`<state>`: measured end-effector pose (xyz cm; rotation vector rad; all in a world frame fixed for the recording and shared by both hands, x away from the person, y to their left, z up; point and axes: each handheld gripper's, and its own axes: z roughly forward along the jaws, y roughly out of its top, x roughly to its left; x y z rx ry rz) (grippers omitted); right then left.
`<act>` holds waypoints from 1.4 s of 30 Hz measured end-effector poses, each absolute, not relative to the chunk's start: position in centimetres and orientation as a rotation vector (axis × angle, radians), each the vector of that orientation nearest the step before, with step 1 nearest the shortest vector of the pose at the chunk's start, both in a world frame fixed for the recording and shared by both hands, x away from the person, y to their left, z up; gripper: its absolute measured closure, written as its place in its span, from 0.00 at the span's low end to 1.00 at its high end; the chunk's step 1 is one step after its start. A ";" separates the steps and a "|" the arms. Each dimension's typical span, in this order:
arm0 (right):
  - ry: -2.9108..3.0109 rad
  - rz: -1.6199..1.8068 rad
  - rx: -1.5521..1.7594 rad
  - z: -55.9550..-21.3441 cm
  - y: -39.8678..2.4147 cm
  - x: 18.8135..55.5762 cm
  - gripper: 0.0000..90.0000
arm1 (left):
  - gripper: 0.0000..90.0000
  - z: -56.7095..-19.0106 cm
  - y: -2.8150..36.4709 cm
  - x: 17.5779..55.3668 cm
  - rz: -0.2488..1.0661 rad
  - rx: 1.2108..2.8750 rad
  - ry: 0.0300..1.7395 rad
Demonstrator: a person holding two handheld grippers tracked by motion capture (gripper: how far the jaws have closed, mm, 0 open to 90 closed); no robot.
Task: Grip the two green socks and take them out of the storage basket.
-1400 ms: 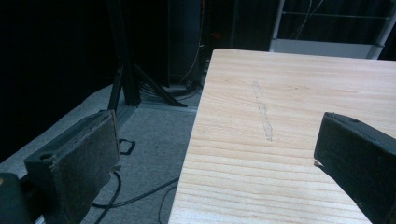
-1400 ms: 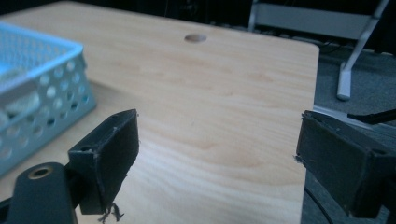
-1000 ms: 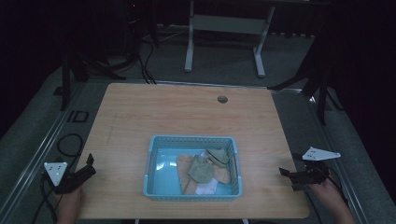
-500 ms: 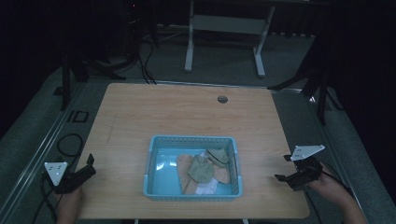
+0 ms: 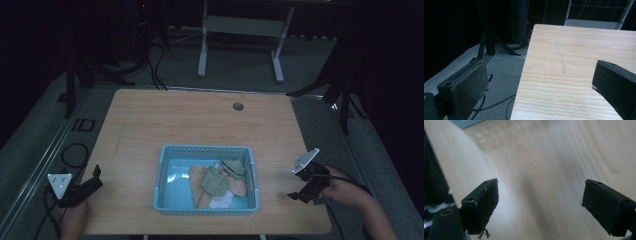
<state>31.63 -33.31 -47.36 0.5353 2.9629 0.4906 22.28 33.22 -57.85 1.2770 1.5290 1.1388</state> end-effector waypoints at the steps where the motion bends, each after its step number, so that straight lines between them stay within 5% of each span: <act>1: 2.970 0.486 0.525 -47.3 -33.0 31.6 0.15 | 0.00 -57.8 33.2 22.3 1.138 1.277 1.529; 42: 3.055 0.647 0.149 -44.0 -20.4 33.8 0.17 | 0.00 -57.9 33.2 22.3 1.128 1.288 1.520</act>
